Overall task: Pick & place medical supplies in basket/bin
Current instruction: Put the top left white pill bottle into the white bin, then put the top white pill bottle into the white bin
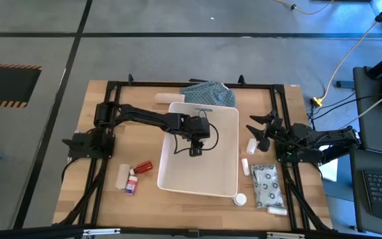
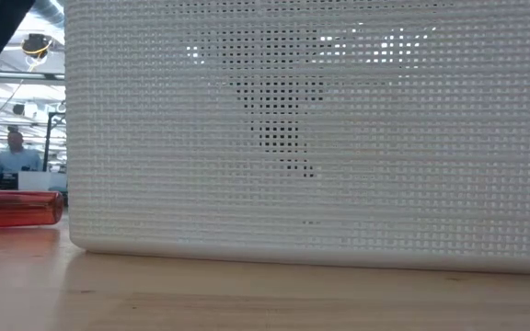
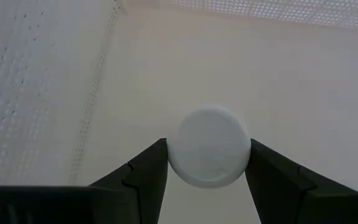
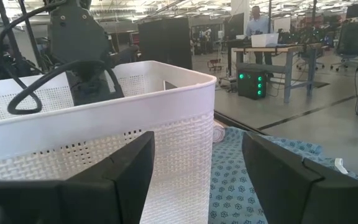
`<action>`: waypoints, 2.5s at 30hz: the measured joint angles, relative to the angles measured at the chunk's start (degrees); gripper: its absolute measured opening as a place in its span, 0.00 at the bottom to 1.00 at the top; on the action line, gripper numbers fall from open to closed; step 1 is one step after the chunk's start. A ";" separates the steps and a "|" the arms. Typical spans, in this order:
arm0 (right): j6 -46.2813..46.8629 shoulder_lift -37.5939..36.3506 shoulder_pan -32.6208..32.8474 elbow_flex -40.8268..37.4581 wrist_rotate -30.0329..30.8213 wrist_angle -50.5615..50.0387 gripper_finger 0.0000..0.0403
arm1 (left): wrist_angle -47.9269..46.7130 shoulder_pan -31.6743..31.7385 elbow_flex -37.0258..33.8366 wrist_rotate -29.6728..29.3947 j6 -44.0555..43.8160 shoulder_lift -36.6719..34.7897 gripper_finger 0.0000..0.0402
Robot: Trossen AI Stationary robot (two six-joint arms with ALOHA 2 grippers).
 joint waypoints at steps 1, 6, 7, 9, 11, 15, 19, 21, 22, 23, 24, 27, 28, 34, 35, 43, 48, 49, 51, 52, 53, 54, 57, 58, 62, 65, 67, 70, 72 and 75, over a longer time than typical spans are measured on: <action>0.00 0.00 -0.01 -0.01 0.00 0.00 0.60 | -0.02 0.00 -0.02 -0.17 -0.38 -0.12 0.47; 0.63 0.00 -0.01 0.00 0.00 0.01 0.60 | 0.13 0.00 -0.07 -1.15 -0.76 -0.21 0.49; 1.36 0.00 0.00 0.01 0.00 0.02 0.60 | 0.13 0.00 -0.09 -1.45 -0.75 -0.21 0.49; 1.81 0.00 0.00 -0.01 0.00 0.02 0.60 | 0.07 0.00 -0.12 -1.89 -0.19 -0.20 0.51; 2.79 0.00 -0.01 0.01 0.00 0.02 0.60 | -0.87 0.02 -0.38 -2.17 0.54 0.06 0.52; 3.17 0.01 -0.01 0.01 0.00 0.02 0.60 | -1.56 0.02 0.13 -3.49 2.08 0.10 0.52; 3.13 0.02 0.00 0.01 -0.02 0.04 0.60 | -5.95 0.00 2.43 -6.78 3.18 0.10 0.52; 3.10 0.02 -0.01 -0.01 0.00 0.04 0.60 | -8.44 0.02 4.21 -8.58 3.78 0.07 0.52; 3.13 0.02 0.00 0.01 -0.01 0.04 0.60 | -9.98 0.00 5.31 -9.18 4.09 -0.03 0.52; 3.13 0.02 0.00 0.00 -0.02 0.04 0.60 | -11.25 0.00 6.38 -9.52 4.24 -0.13 0.52; 3.13 0.02 -0.01 0.01 0.00 0.04 0.60 | -12.14 0.00 7.45 -9.89 4.40 -0.24 0.52; 3.23 0.02 0.00 0.01 -0.01 0.04 0.60 | -15.44 0.00 10.66 -10.76 5.54 -0.25 0.52; 3.23 0.02 -0.01 0.01 -0.02 0.05 0.60 | -16.92 -0.01 11.95 -11.21 5.70 -0.25 0.52; 4.16 0.17 0.00 0.01 -0.10 0.05 0.60 | -23.13 -0.11 19.50 -14.98 5.86 -0.32 0.52; 3.79 0.36 0.01 0.00 -0.22 0.05 0.60 | -23.48 -0.11 20.69 -15.38 5.86 -0.32 0.52; 1.27 4.53 0.01 2.71 -0.57 -7.59 0.60 | -29.23 -1.28 30.48 -16.18 6.02 -1.25 0.52; 10.48 9.72 -0.38 9.75 0.40 -21.09 0.60 | -29.58 -2.48 32.83 -18.00 9.33 -6.05 0.52; 12.07 11.11 -0.39 11.39 0.46 -23.67 0.60 | -29.57 -2.65 32.87 -18.08 9.55 -7.15 0.52; 14.50 14.05 -0.39 15.35 0.40 -28.85 0.60 | -29.96 -2.73 32.87 -17.88 9.31 -9.70 0.52; 15.13 15.63 -0.39 17.16 0.31 -31.59 0.60 | -30.22 -2.80 32.87 -17.72 8.99 -10.76 0.52; 15.12 17.48 -0.39 18.79 -0.06 -32.47 0.60 | -30.26 -2.99 32.87 -17.69 8.54 -11.93 0.52; 14.26 19.08 -0.43 20.46 -1.94 -32.77 0.60 | -30.87 -3.04 32.86 -17.66 8.20 -13.21 0.52; 11.79 25.15 -0.33 26.83 -8.49 -35.11 0.60 | -31.31 -3.06 32.65 -17.96 7.62 -16.08 0.52; 11.99 27.36 -0.35 29.01 -9.75 -35.83 0.60 | -32.14 -3.08 32.59 -17.93 7.24 -16.78 0.52; 10.31 37.19 -0.32 38.44 -11.30 -43.48 0.60 | -33.56 -3.06 32.54 -17.97 6.54 -18.04 0.52; 4.02 45.01 -0.28 45.29 -11.34 -52.76 0.60 | -35.00 -3.06 32.54 -17.97 6.52 -18.23 0.52; -1.54 49.94 -0.25 49.36 -11.44 -59.83 0.60 | -36.15 -3.06 32.48 -17.93 6.17 -18.10 0.52; -6.74 56.22 -0.25 52.76 -11.74 -68.07 0.60 | -37.25 -3.06 32.52 -17.97 4.50 -17.42 0.52; -7.58 59.31 -0.25 52.83 -12.39 -69.66 0.60 | -39.54 -3.06 32.41 -17.96 3.17 -17.06 0.52; -7.89 63.13 -0.27 51.34 -16.49 -69.93 0.60 | -42.15 -3.06 32.46 -17.99 1.50 -16.73 0.52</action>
